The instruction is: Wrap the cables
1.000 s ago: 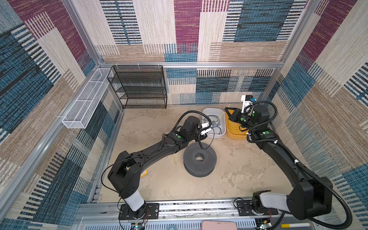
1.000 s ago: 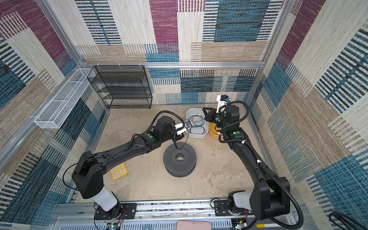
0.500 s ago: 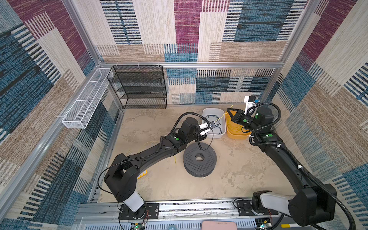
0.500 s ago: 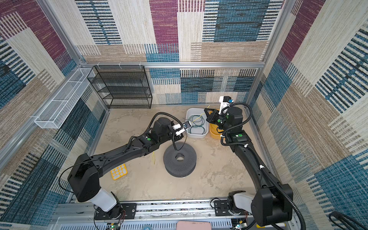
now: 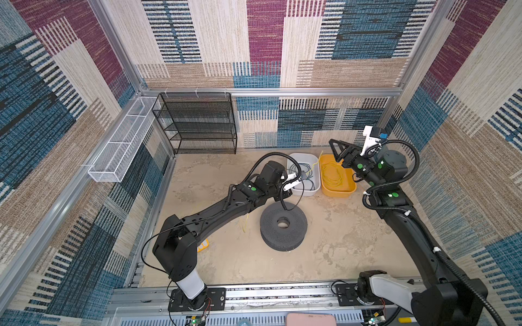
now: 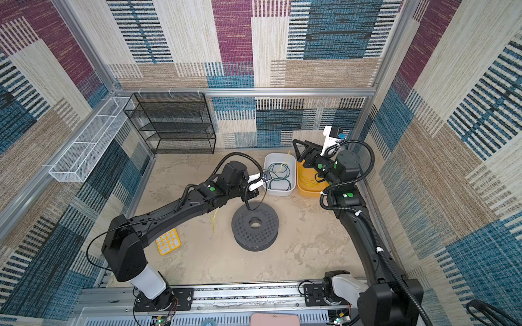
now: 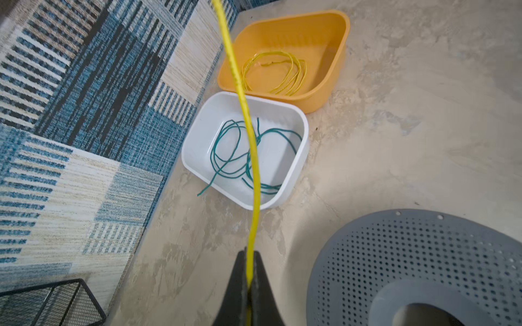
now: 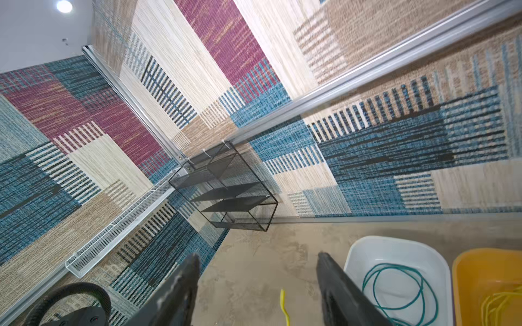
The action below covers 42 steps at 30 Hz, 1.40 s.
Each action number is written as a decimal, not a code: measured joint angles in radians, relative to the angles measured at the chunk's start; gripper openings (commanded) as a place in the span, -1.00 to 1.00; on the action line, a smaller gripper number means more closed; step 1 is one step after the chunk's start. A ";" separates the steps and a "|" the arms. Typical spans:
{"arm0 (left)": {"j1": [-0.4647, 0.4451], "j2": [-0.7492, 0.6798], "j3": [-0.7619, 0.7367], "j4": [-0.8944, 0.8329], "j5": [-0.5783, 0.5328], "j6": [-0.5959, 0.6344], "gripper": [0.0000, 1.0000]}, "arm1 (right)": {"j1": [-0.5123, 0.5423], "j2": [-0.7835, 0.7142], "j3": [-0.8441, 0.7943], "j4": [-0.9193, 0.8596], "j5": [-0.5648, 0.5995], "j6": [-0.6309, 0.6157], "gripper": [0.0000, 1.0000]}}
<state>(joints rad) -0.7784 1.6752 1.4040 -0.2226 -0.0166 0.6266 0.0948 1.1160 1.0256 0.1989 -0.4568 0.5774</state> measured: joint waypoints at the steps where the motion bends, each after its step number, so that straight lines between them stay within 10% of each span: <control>1: 0.000 0.002 0.013 -0.010 0.009 -0.003 -1.00 | -0.001 -0.026 -0.032 0.009 -0.001 0.000 0.41; 16: 0.001 0.058 0.182 -0.150 0.192 -0.101 -1.00 | 0.093 -0.027 -0.312 0.171 -0.127 0.119 0.30; 23: 0.001 0.058 0.190 -0.156 0.206 -0.123 -1.00 | 0.135 0.066 -0.309 0.256 -0.115 0.179 -0.58; 30: 0.002 0.055 0.189 -0.156 0.204 -0.130 -1.00 | 0.144 0.098 -0.293 0.314 -0.117 0.231 -1.00; 37: 0.002 -0.011 0.163 -0.155 0.195 -0.138 0.97 | 0.141 0.080 -0.227 0.272 -0.021 0.209 -1.00; 42: 0.002 -0.225 0.120 -0.166 0.165 -0.163 0.97 | 0.141 0.100 -0.155 0.248 0.029 0.187 -1.00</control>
<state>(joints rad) -0.7769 1.4502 1.5242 -0.3889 0.1486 0.4633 0.2359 1.2156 0.8703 0.4473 -0.4282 0.7647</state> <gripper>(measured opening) 0.999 0.065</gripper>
